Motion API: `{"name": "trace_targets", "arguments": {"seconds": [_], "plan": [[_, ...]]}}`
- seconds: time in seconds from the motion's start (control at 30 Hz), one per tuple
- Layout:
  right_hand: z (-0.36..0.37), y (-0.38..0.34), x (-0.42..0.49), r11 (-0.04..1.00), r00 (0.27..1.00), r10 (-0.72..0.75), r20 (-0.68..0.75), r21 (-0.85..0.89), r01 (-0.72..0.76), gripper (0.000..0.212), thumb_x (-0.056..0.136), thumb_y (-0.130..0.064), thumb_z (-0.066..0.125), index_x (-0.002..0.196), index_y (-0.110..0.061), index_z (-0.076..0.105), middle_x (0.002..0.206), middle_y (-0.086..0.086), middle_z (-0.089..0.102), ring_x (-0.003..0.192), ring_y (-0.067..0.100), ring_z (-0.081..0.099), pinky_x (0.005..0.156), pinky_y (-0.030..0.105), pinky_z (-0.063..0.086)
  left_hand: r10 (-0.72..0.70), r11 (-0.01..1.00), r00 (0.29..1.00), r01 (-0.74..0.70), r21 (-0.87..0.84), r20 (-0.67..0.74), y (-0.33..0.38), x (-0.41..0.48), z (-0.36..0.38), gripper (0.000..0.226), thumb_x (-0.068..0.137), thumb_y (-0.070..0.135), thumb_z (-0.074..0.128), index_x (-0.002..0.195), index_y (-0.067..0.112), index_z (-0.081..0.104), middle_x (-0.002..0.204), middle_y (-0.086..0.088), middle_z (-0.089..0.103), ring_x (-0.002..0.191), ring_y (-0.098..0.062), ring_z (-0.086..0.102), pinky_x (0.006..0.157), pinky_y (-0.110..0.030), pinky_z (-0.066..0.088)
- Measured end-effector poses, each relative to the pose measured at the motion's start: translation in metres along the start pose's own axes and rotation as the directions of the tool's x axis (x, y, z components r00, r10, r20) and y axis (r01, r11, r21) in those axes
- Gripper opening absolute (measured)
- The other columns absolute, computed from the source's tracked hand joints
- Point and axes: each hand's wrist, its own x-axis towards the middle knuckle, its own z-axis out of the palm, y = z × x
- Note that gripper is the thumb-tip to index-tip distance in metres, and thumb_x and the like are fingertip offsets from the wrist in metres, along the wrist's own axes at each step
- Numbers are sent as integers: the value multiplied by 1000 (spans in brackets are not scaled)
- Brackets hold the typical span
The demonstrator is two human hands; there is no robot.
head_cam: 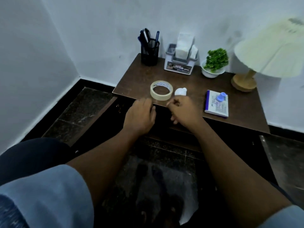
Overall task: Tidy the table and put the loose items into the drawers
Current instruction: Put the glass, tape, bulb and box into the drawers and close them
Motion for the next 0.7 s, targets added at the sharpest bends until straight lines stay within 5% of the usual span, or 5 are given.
{"name": "trace_targets", "arguments": {"seconds": [0.1,0.23,0.33,0.47,0.7], "plan": [[-18,3,0,947,951,-183,-251,-306,102,17,90,-14,57,104,-12,65,96,10,70,92,28,66,80,41,53,27,996,997,-20,82,-76,8,14,1,42,99,36,53,136,14,49,128,-17,54,110,-35,54,89,-46,47],[-14,13,9,845,934,-213,-288,-534,29,42,87,-16,57,128,-15,50,125,16,57,116,41,52,94,50,46,-71,992,995,78,-103,66,12,34,3,65,101,41,52,158,31,24,156,-22,29,138,-42,39,112,-52,39],[-6,17,22,841,960,-130,-249,-541,-27,57,90,-30,58,143,-27,40,137,18,50,125,44,46,100,53,41,-113,974,978,144,-175,176,7,41,8,69,102,45,50,161,36,15,151,-21,35,139,-41,38,113,-54,39],[2,23,37,808,978,-68,-198,-585,-63,63,95,-51,53,153,-39,30,149,20,43,134,44,40,110,56,32,-69,998,976,65,24,205,-1,44,13,56,105,46,44,156,25,36,147,-18,48,133,-37,40,109,-48,39],[0,13,39,907,943,-92,-319,-418,-53,41,97,-43,52,129,-19,43,124,24,63,117,45,57,89,46,43,-27,999,971,33,-19,238,-8,40,7,36,105,34,50,134,13,50,137,-16,52,126,-35,43,101,-48,44]]}}
